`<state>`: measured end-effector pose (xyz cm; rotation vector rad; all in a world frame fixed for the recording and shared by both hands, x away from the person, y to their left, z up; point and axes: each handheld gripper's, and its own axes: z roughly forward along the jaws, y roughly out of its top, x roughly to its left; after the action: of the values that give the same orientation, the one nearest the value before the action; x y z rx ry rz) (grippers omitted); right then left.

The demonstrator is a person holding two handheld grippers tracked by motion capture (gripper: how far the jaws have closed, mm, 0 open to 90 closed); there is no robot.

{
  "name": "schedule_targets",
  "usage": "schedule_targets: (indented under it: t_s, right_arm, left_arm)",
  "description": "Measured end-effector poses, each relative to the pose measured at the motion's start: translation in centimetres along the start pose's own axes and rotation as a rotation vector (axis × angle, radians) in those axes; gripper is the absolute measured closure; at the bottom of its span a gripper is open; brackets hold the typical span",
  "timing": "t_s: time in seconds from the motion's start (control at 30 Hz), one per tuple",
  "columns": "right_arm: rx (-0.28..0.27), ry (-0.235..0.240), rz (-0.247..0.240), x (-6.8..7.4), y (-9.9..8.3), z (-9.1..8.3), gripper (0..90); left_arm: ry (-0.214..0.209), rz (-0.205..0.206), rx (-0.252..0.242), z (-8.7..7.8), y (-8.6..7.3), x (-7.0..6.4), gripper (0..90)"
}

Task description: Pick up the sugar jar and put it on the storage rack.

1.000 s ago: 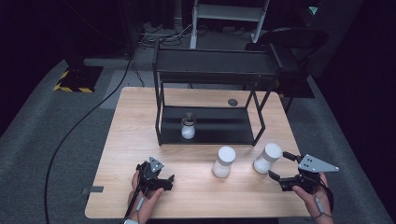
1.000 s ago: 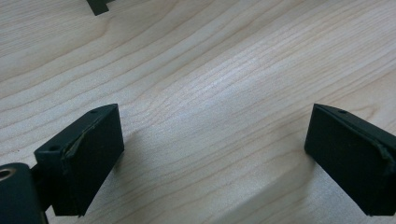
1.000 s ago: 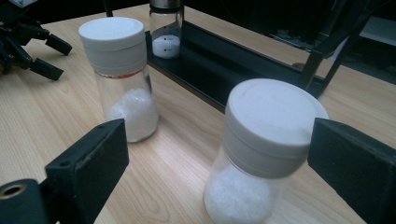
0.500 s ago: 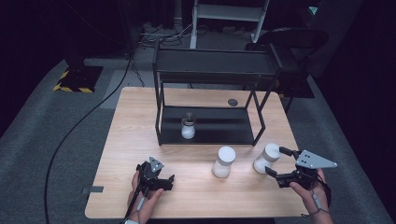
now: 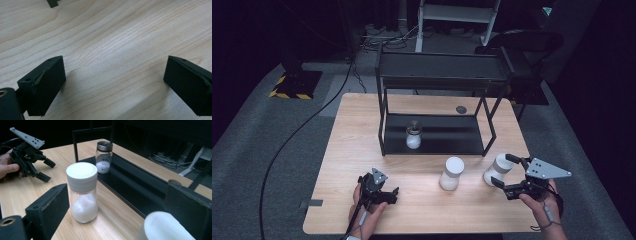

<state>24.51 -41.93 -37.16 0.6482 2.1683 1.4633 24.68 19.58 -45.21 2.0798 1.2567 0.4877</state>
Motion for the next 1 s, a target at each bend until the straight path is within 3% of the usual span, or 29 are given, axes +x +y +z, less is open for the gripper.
schedule_targets:
  t_s: [1.0]
  right_arm:
    - [-0.040, 0.077, 0.013, 0.8, 1.0, 3.5, 4.2]
  left_arm:
    - [0.003, -0.001, 0.001, 0.0, 0.0, -0.1, 3.7]
